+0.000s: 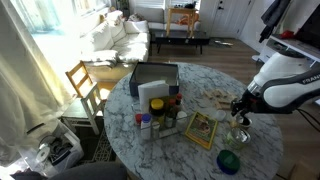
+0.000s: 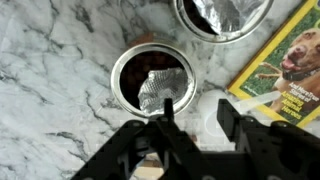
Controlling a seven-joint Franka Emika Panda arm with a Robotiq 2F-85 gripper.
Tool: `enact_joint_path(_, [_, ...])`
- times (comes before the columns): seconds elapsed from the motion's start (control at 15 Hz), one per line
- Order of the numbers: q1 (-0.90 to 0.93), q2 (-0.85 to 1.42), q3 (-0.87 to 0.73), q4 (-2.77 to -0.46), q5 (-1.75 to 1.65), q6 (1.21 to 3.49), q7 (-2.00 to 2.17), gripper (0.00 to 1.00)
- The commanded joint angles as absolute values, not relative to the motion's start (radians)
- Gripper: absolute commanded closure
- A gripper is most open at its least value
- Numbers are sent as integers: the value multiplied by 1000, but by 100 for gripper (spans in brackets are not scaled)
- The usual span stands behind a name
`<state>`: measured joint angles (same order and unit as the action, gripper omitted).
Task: Stack up the cans on the table
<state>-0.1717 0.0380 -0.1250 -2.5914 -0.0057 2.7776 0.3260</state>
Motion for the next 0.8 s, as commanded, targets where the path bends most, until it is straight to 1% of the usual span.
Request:
enact_joint_path(0.0, [-148, -60, -133, -2592, -52, 2649, 467, 19])
enact_joint_path(0.13, [-144, -80, -112, -2579, -5, 2513, 487, 4])
enact_joint_path(0.2, [-139, -86, -106, -2572, 28, 2452, 486, 1])
enact_joint_path(0.4, [-120, -77, -93, -2563, 129, 2296, 460, 0])
enact_joint_path(0.53, [-108, -61, -87, -2566, 201, 2283, 436, 0])
enact_joint_path(0.73, [-89, -25, -78, -2570, 313, 2328, 386, 1])
